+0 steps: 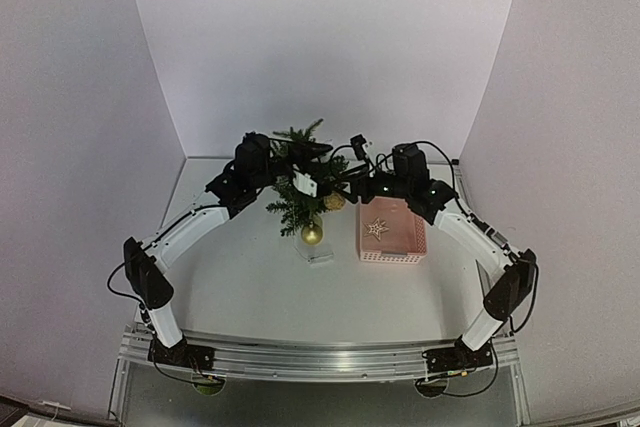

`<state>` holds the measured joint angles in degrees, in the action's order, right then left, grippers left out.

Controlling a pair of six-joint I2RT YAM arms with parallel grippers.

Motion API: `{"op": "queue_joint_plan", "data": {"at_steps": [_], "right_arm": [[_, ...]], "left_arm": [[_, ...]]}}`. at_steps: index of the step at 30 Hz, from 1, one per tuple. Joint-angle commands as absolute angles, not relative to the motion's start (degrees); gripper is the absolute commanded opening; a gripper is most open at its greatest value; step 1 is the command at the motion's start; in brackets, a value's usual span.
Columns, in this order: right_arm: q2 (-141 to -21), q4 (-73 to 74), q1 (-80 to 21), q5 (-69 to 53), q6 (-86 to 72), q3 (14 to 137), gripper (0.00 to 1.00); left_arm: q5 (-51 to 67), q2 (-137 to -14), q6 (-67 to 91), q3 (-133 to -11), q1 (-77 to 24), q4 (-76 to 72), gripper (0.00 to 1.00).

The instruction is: Decorate the small christmas tree

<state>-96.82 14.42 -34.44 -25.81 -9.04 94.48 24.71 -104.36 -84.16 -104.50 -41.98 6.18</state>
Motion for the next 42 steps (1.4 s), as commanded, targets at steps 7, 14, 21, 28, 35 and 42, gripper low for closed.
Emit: {"op": "queue_joint_plan", "data": {"at_steps": [7, 14, 21, 28, 35, 42], "right_arm": [[-92.93, 13.36, -33.64, -23.46, -10.87, 98.13, 0.69], [-89.24, 13.87, -29.32, -20.72, -16.75, 98.05, 0.71], [-85.23, 20.60, -23.80, -10.92, -20.26, 91.24, 0.73], [-93.59, 26.28, -20.18, -9.28, -22.91, 93.99, 0.72], [-103.49, 26.18, -16.71, -12.02, -28.08, 101.44, 0.68], [-112.69, 25.81, -14.40, -13.93, -37.03, 107.59, 0.60]], "left_arm": [[19.22, -98.85, -82.78, -101.58, -40.79, -4.70, 0.64], [15.61, -98.63, -80.53, -100.71, -39.70, -12.38, 0.68], [7.06, -98.45, -76.26, -100.37, -36.02, -20.02, 0.76], [-1.99, -97.20, -67.87, -98.36, -30.43, -20.84, 0.83], [-7.62, -95.87, -54.02, -96.56, -23.71, -15.42, 0.85], [-2.81, -96.97, -24.62, -97.00, -12.08, 1.37, 0.86]]}}
